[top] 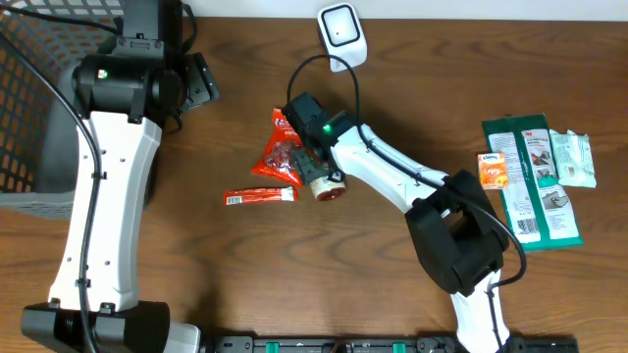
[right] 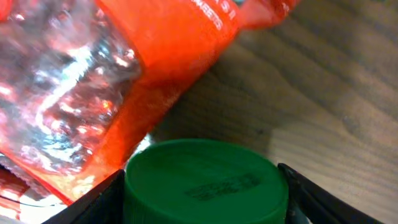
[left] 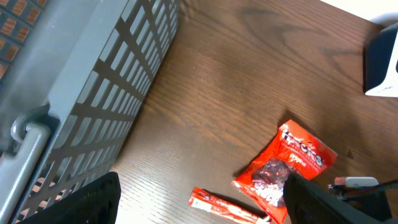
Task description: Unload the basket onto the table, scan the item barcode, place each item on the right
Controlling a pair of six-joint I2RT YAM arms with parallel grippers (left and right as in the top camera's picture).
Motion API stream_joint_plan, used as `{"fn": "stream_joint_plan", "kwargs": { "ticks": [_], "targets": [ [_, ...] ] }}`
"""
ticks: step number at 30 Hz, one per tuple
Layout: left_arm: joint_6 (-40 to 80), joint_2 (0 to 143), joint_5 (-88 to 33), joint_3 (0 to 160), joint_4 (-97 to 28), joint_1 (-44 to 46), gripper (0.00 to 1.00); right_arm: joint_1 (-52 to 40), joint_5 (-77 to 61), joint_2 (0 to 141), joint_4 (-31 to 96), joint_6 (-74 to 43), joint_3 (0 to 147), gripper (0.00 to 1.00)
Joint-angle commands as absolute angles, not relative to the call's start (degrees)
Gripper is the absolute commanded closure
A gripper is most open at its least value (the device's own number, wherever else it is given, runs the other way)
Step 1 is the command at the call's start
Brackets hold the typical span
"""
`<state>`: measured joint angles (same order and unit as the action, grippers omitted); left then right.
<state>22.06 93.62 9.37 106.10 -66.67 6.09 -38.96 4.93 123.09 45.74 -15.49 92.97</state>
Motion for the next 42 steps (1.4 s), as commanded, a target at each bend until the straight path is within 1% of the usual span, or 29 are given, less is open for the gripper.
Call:
{"fn": "stream_joint_plan", "kwargs": {
  "ticks": [1,10,17,20,21,26,32,42],
  "targets": [
    [21.69,92.49,9.89,106.45,-66.83,5.91,0.16,-38.15,5.76,122.69,46.81,-16.71,93.23,0.39],
    [21.69,92.49,9.89,106.45,-66.85,5.91,0.16,-35.31,5.74,118.43,50.19,-16.71,93.34,0.43],
    [21.69,92.49,9.89,106.45,-66.83,5.91,0.16,-31.92,5.76,116.90,53.52,-16.64,93.32,0.43],
    [21.69,92.49,9.89,106.45,-66.83,5.91,0.16,-30.81,5.74,116.86,54.98,-16.64,93.32,0.51],
    [21.69,92.49,9.89,106.45,-66.85,5.91,0.16,-30.65,5.74,116.71,55.37,-16.64,93.32,0.51],
    [21.69,92.49,9.89,106.45,-66.83,5.91,0.16,-30.63,5.74,116.68,57.74,-16.67,93.32,0.50],
    [21.69,92.49,9.89,106.45,-66.85,5.91,0.16,-30.70,5.74,115.37,58.48,-16.67,93.32,0.52],
    [21.69,92.49,9.89,106.45,-66.83,5.91,0.16,-30.74,5.65,111.63,61.43,-16.75,93.30,0.52]
  ]
}}
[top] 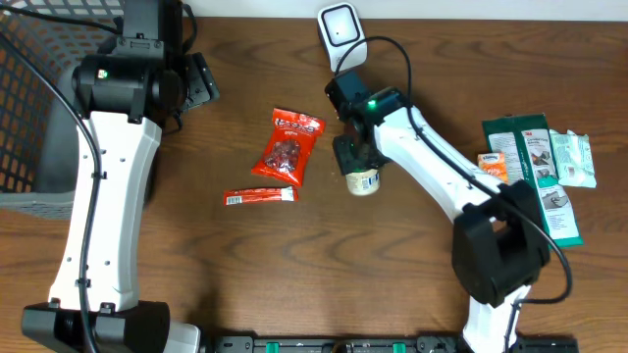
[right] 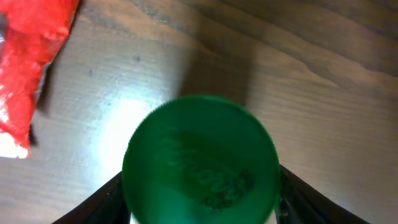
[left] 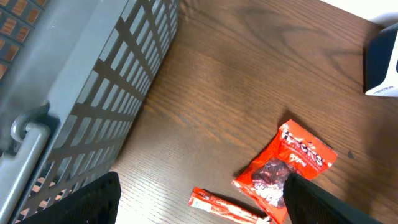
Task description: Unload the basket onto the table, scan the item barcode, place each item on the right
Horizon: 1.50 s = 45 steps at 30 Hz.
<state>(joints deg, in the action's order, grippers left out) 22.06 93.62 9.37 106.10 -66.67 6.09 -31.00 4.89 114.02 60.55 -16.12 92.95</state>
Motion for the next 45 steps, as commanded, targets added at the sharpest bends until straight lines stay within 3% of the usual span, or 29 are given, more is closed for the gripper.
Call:
{"fn": "stream_joint_plan", "kwargs": {
  "ticks": [1,9,16,22,25,37,45],
  "targets": [
    [21.69,92.49,9.89,106.45,-66.85,5.91,0.16,-30.79,5.69,111.66,61.80,-16.73,93.21,0.52],
    [21.69,92.49,9.89,106.45,-66.83,5.91,0.16,-30.83,5.72,111.66,62.87,-16.73,92.33,0.50],
    [21.69,92.49,9.89,106.45,-66.85,5.91,0.16,-30.39,5.67,111.20,60.84,-16.73,93.01,0.39],
    [21.69,92.49,9.89,106.45,-66.85,5.91,0.16,-29.95,5.69,110.26,58.67,-21.93,93.86,0.20],
    [21.69,92.49,9.89,106.45,-66.83,5.91,0.16,-29.98,5.72,110.28,56.80,-29.89,93.71,0.01],
    [21.69,92.49,9.89,106.45,-66.85,5.91,0.16,-29.98,9.65,110.96,54.54,-62.39,92.49,0.01],
    [21.69,92.49,9.89,106.45,-66.85,5.91,0.16,-29.56,9.80,111.70,49.17,-65.30,89.76,0.02]
  ]
}}
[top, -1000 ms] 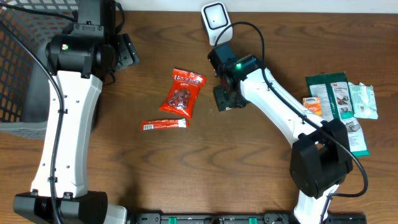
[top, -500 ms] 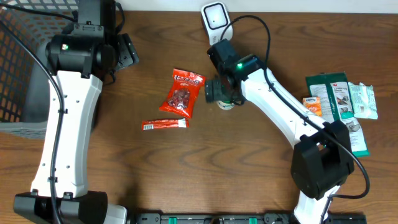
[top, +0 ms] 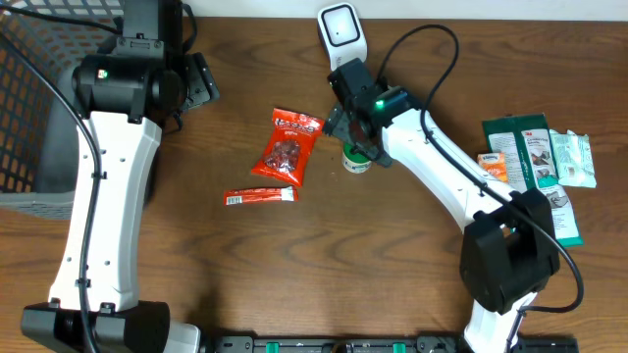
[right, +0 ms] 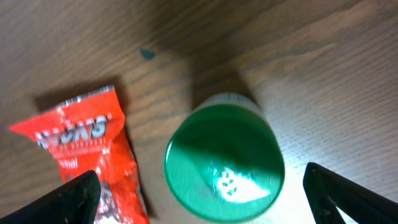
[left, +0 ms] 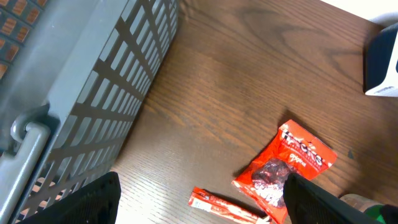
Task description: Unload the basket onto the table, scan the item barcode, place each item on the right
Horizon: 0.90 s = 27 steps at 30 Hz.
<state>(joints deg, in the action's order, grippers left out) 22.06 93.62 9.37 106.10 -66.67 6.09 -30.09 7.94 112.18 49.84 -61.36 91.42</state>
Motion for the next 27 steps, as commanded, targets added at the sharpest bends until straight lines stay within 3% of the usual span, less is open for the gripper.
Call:
{"fn": "stream_joint_plan", "kwargs": {
  "ticks": [1,9,15,22,27],
  "targets": [
    [21.69,92.49,9.89,106.45,-66.85,5.91,0.16,-29.56,9.80,111.70,48.90,-66.06,89.17,0.03],
    [21.69,92.49,9.89,106.45,-66.83,5.91,0.16,-29.56,8.47,111.70,45.63,-72.36,83.68,0.22],
    [21.69,92.49,9.89,106.45,-66.85,5.91,0.16,-29.56,8.45,111.63,46.13,-62.92,83.68,0.41],
    [21.69,92.49,9.89,106.45,-66.83,5.91,0.16,-29.56,7.27,111.42,48.27,-48.16,83.68,0.35],
    [21.69,92.49,9.89,106.45,-66.83,5.91,0.16,-29.56,6.96,110.87,50.30,-33.76,83.68,0.36]
  ]
}}
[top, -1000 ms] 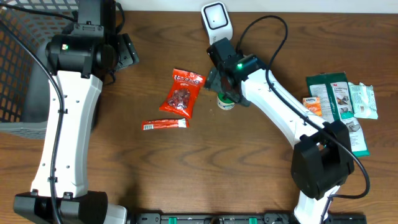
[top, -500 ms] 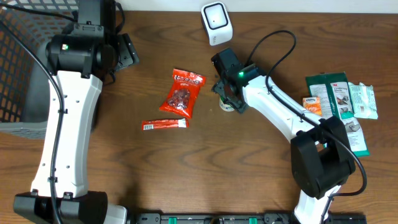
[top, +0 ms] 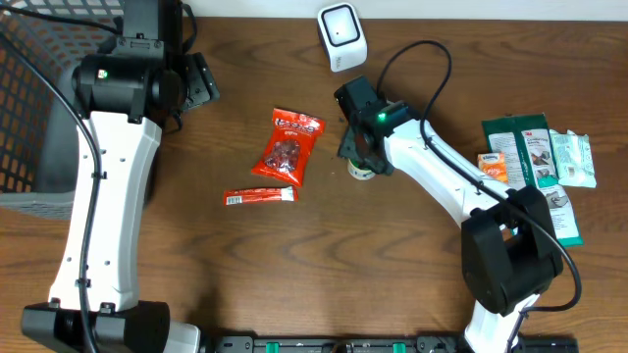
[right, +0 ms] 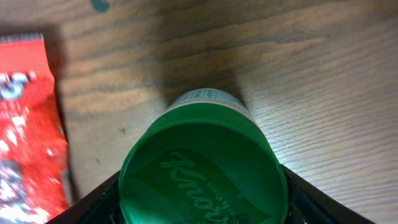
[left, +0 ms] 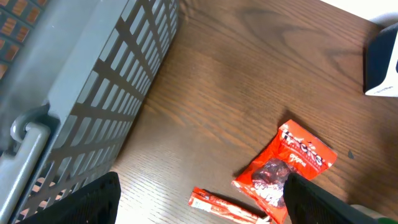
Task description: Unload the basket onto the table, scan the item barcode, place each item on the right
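Note:
A jar with a green Knorr lid [right: 202, 174] stands upright on the table [top: 294, 275], a little in front of the white scanner [top: 341, 34]. My right gripper [right: 202, 202] is down over the jar [top: 362, 170], its fingers [right: 102, 202] pressed against both sides of the lid, shut on it. The label and any barcode are hidden under the lid and the gripper. My left gripper [left: 199, 211] hangs open high over the table's left part, next to the basket, with nothing between its fingers.
A red snack bag [top: 287, 147] and a red stick pack [top: 259, 196] lie left of the jar. A grey wire basket [top: 29, 108] fills the far left. Several flat packages [top: 535, 176] lie at the right edge.
My right gripper was open above the standing jar with its fingers wide apart. Now it is lower and shut on the lid. The left arm has not moved.
My right gripper first held the jar beside the red snack bag. Then it held it further right, in front of the scanner. Then the jar stood on the table with the gripper open above it, and now the gripper is shut on the lid again.

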Controlling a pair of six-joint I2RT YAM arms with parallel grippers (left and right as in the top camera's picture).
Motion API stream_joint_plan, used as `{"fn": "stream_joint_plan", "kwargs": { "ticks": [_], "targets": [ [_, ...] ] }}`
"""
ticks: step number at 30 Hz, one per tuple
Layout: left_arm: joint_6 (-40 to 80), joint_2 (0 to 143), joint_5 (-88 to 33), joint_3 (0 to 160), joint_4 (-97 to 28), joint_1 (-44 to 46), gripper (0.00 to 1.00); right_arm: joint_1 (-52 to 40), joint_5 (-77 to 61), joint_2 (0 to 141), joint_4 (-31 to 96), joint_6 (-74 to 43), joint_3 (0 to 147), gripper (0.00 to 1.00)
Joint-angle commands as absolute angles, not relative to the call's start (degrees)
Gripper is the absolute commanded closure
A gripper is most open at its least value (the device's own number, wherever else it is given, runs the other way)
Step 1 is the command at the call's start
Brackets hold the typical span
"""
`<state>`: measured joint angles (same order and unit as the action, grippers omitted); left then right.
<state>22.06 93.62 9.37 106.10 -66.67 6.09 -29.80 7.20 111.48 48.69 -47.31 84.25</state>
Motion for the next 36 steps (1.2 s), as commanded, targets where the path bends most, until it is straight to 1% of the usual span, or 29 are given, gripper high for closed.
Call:
{"fn": "stream_joint_plan", "kwargs": {
  "ticks": [1,6,8,10,11,18,24,25,27,29,36],
  "targets": [
    [21.69,92.49,9.89,106.45,-66.85,5.91,0.16,-29.56,6.96,110.83,50.81,-29.71,83.68,0.36],
    [21.69,92.49,9.89,106.45,-66.83,5.91,0.16,-29.45,7.01,110.83,55.20,-15.33,83.68,0.35],
    [21.69,92.49,9.89,106.45,-66.83,5.91,0.16,-29.28,7.03,110.83,56.23,-11.90,83.72,0.29],
    [21.69,92.49,9.89,106.45,-66.83,5.91,0.16,-29.21,6.96,110.80,56.42,-11.75,84.31,0.27],
    [21.69,92.49,9.89,106.45,-66.85,5.91,0.16,-29.23,6.31,110.63,56.71,-12.71,85.25,0.24],
    [21.69,92.49,9.89,106.45,-66.83,5.91,0.16,-29.02,-0.69,109.27,57.19,-21.26,87.77,0.22],
    [21.69,92.49,9.89,106.45,-66.85,5.91,0.16,-27.86,-0.32,109.19,56.88,-27.99,87.74,0.18],
    [21.69,92.49,9.89,106.45,-66.83,5.91,0.16,-27.68,-0.32,109.19,56.62,-29.30,87.74,0.15],
    [21.69,92.49,9.89,106.45,-66.83,5.91,0.16,-27.35,-0.32,109.19,55.86,-32.27,87.74,0.14],
    [21.69,92.49,9.89,106.45,-66.85,5.91,0.16,-27.16,-0.30,109.19,55.46,-34.30,87.74,0.01],
    [21.69,92.49,9.89,106.45,-66.83,5.91,0.16,-27.20,0.05,109.19,55.11,-34.28,87.68,0.01]
  ]
}}
